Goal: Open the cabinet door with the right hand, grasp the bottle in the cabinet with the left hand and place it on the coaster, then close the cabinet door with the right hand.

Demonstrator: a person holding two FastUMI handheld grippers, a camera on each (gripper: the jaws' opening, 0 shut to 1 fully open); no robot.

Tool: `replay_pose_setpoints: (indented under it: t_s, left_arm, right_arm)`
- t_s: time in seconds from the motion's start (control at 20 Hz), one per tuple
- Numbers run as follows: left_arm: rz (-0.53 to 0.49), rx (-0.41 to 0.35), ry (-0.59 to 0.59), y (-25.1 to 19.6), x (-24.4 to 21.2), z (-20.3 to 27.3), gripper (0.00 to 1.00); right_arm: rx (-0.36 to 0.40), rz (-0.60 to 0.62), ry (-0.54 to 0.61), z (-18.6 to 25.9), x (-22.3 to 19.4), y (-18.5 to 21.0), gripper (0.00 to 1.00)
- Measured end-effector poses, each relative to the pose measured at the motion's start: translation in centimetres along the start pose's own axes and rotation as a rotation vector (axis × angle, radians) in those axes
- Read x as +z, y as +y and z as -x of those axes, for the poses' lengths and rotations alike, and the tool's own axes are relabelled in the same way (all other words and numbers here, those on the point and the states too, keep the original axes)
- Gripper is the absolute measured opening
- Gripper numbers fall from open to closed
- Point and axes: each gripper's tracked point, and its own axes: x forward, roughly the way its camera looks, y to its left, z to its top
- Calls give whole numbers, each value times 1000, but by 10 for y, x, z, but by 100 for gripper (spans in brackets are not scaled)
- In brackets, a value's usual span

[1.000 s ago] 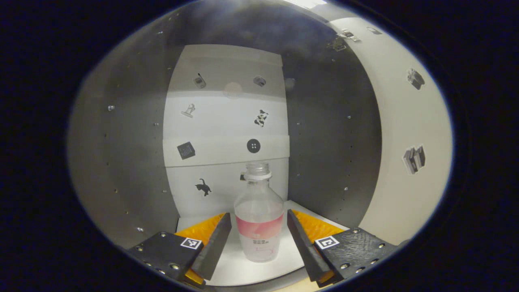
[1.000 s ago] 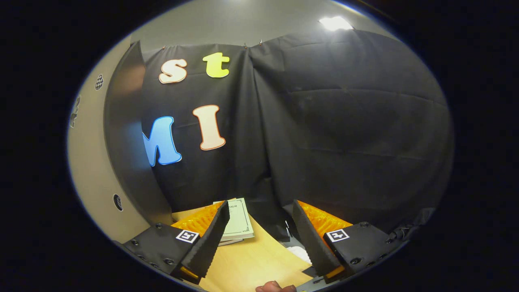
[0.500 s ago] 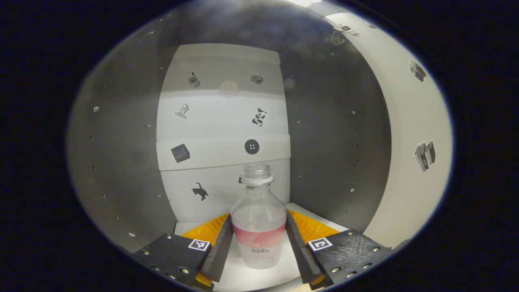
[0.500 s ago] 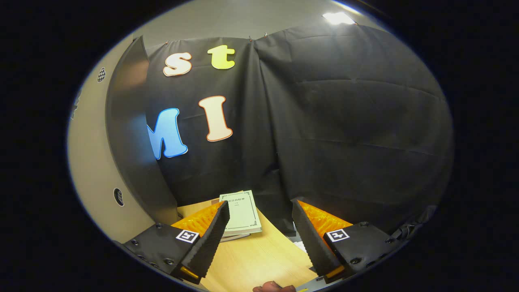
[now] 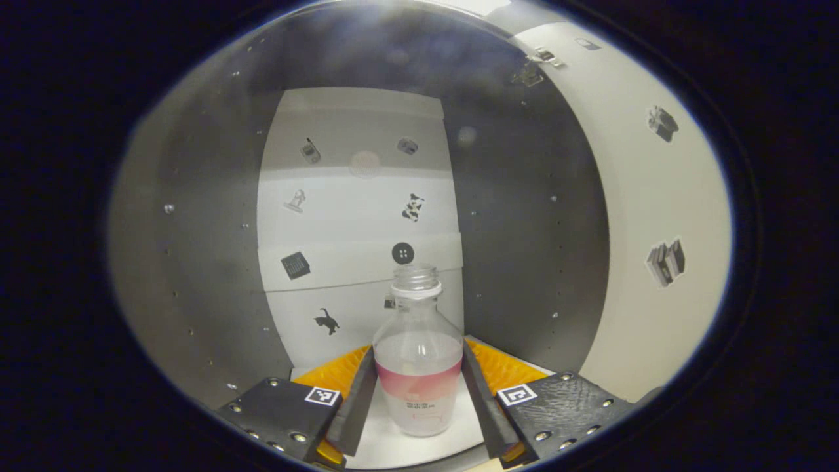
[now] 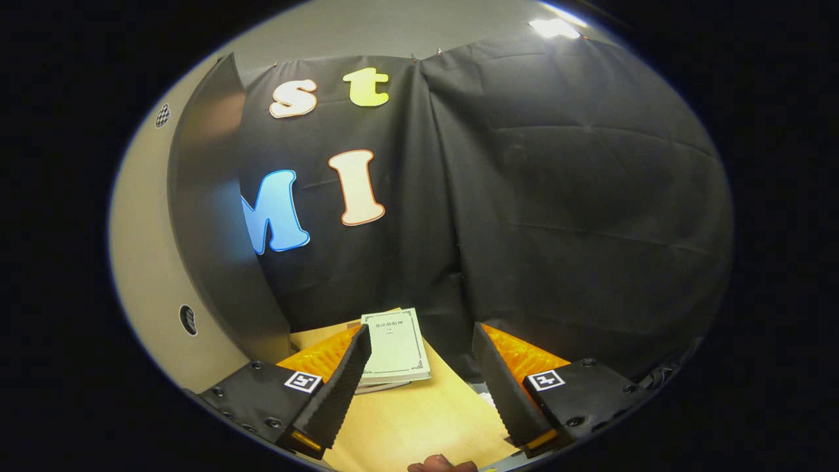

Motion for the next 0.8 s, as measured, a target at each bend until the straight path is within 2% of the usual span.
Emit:
replay_pose_setpoints:
  t_s: [0.3,0.6,0.8]
  left_arm:
    - [21,30,-50,18,24,59,71]
    - [7,147,-67,60,23,141,71]
    - [11,251,-42,96,-6,205,72]
  right_arm:
    - [24,-5,-5,7,3,4,98]
    - [26,16,-24,23,9,0,98]
    - [44,-2,-31,36,9,7,98]
